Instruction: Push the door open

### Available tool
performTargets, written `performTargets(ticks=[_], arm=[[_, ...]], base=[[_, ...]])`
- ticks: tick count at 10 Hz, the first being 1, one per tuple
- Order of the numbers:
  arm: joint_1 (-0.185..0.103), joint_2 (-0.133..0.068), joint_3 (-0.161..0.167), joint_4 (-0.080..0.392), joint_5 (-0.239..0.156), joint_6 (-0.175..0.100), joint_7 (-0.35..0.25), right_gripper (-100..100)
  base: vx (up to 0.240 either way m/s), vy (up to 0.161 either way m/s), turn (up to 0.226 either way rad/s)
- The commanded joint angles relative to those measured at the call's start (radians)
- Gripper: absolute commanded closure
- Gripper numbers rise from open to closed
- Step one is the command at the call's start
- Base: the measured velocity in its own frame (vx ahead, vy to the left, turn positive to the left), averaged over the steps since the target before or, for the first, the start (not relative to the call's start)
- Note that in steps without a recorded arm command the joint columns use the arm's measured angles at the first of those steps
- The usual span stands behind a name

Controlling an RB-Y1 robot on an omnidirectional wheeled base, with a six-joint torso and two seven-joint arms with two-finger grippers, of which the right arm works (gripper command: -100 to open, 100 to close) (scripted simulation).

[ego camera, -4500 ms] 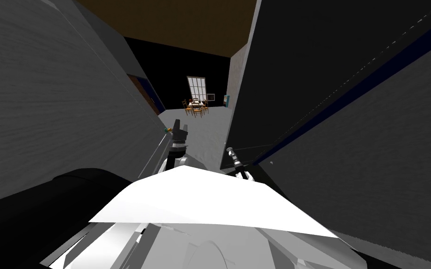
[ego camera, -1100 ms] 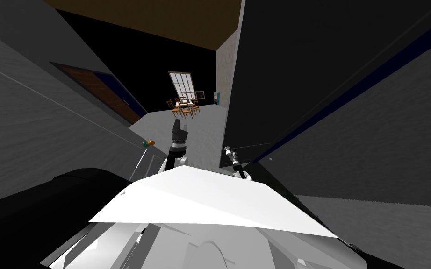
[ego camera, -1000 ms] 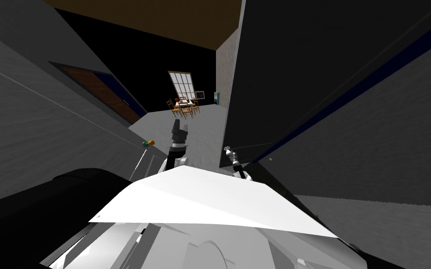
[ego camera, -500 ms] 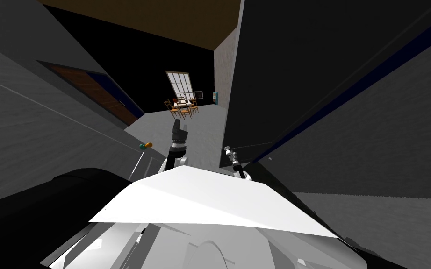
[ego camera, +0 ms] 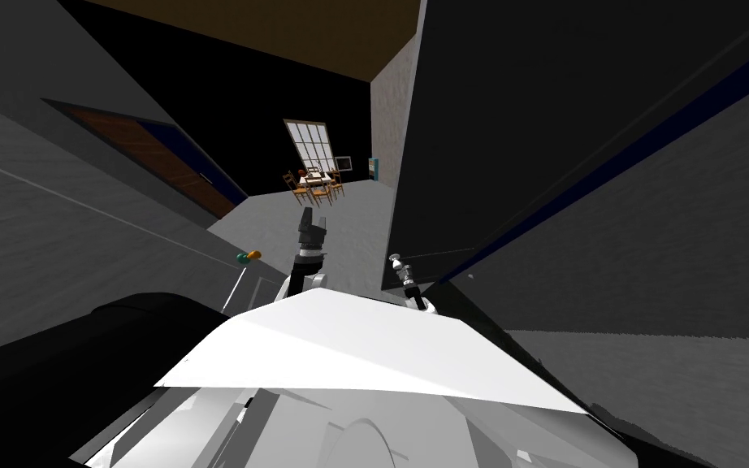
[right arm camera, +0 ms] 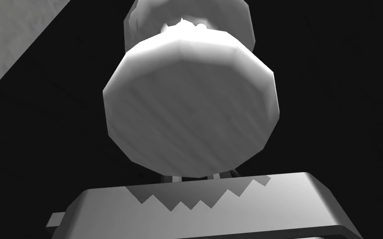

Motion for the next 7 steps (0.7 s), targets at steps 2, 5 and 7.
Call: performTargets(ticks=[2,5,7], arm=[[-0.030,0.007,0.008,0.016,-0.015,-0.029,-0.047,100],[-0.034,0.008,0.017,0.039,-0.029,-0.029,-0.088,100],[-0.037,0.008,0.026,0.023,-0.042,-0.029,-0.130,100]], base=[[0.008,0.005,-0.024],[0.033,0.041,-0.041],[0.017,0.011,-0.023]])
